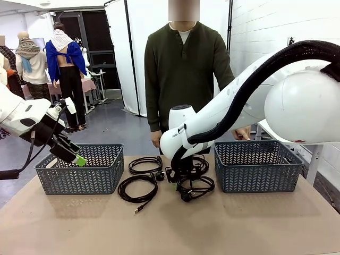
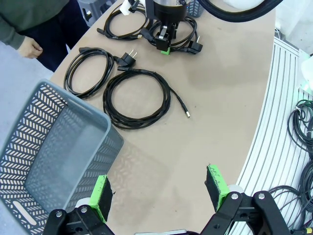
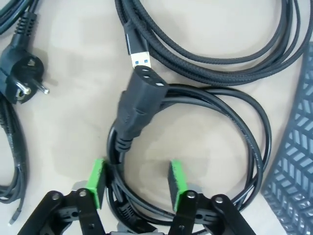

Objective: Organize the cables according to human instructions.
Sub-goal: Pick up a bundle of cables and place it in the basket indicated by the human.

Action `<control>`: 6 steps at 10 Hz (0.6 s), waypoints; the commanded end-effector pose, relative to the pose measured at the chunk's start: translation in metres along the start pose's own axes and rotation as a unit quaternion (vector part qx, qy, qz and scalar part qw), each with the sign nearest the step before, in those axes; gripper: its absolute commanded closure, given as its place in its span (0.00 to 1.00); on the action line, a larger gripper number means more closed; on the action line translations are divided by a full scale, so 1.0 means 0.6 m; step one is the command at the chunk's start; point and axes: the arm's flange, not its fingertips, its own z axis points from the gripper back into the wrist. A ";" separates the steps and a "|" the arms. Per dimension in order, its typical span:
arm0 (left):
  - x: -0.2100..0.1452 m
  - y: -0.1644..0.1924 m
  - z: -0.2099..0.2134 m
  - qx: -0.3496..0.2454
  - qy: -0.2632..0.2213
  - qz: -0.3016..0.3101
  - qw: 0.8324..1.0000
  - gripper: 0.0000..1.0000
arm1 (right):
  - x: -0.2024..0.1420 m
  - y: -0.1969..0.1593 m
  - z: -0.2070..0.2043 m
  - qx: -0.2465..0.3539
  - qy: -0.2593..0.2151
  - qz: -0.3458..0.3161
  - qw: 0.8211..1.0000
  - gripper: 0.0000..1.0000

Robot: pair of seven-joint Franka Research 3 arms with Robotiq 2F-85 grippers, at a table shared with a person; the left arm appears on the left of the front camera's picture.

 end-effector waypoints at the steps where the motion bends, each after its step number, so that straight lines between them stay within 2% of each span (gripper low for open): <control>1: -0.007 0.005 -0.004 -0.007 -0.005 -0.007 1.000 0.00 | 0.012 0.007 0.001 -0.015 -0.012 -0.004 1.000 0.70; 3: -0.007 0.005 -0.004 -0.007 -0.005 -0.007 1.000 0.00 | 0.010 0.005 0.005 0.005 -0.009 0.002 1.000 0.98; 6: -0.007 0.005 -0.004 -0.007 -0.005 -0.007 1.000 0.00 | 0.008 -0.002 0.003 0.035 -0.003 0.010 0.999 1.00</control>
